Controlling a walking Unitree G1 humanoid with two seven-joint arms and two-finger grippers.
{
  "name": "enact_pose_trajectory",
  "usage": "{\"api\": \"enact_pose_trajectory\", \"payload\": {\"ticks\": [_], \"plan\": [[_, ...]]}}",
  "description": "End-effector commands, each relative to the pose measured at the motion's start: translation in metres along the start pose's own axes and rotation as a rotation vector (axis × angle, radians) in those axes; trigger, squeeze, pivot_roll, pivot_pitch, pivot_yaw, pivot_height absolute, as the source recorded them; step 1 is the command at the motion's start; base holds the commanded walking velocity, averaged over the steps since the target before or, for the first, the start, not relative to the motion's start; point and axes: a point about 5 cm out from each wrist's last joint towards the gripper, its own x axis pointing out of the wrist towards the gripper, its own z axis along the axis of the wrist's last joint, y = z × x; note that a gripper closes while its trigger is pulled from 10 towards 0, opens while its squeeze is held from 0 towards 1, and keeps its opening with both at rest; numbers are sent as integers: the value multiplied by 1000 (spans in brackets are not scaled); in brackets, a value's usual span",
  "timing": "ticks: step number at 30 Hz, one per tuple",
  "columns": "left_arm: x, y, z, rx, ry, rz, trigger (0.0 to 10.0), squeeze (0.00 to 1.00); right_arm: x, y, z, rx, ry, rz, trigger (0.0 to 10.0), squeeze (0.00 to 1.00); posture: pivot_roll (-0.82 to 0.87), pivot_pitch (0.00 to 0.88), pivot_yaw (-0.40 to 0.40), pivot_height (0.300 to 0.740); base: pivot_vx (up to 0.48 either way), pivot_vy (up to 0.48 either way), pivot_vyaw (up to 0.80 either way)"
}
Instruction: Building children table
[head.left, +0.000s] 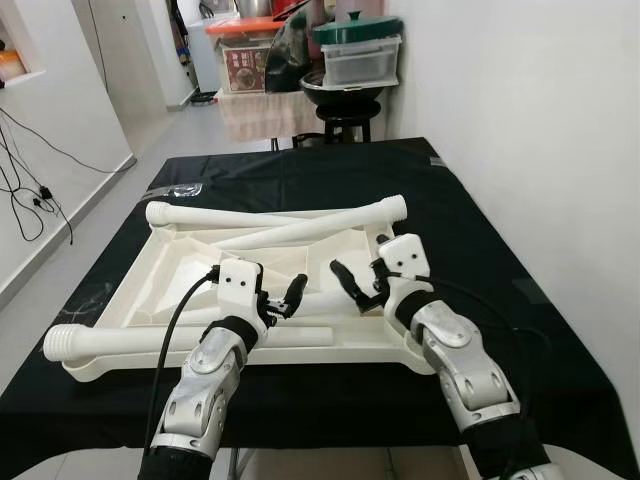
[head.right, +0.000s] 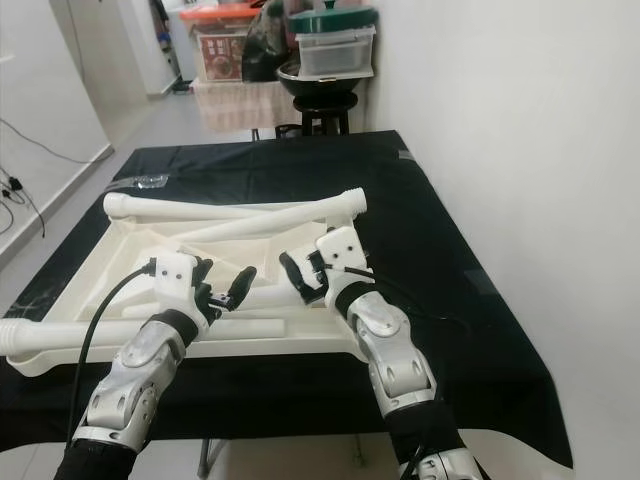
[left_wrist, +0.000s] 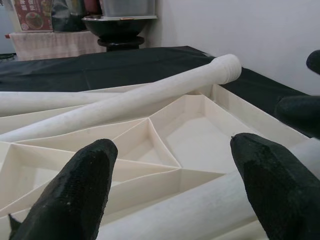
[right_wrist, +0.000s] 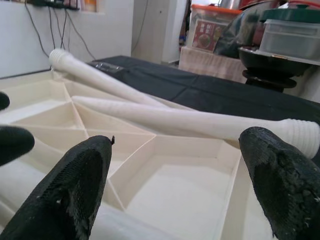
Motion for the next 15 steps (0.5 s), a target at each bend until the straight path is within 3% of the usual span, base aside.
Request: {"api": "enact_pose_trajectory", "payload": {"ticks": [1, 7, 9, 15], "plan": [[-3, 4, -5, -1, 29, 11, 10000, 0, 2, 1, -1, -13, 22, 4, 10000, 0, -73, 0, 55, 740, 0, 0, 0], [-4, 4, -7, -1, 38, 10, 10000, 0, 1, 2, -4, -45, 56, 21, 10000, 0, -75, 0, 55, 740, 0, 0, 0], [-5, 5, -9, 2, 49, 11, 10000, 0, -1, 3, -10, -108, 109, 34, 10000, 0, -77, 0, 56, 740, 0, 0, 0], [-6, 6, -11, 7, 58, 12, 10000, 0, -3, 4, -10, -172, 132, 37, 10000, 0, -78, 0, 57, 740, 0, 0, 0]]}}
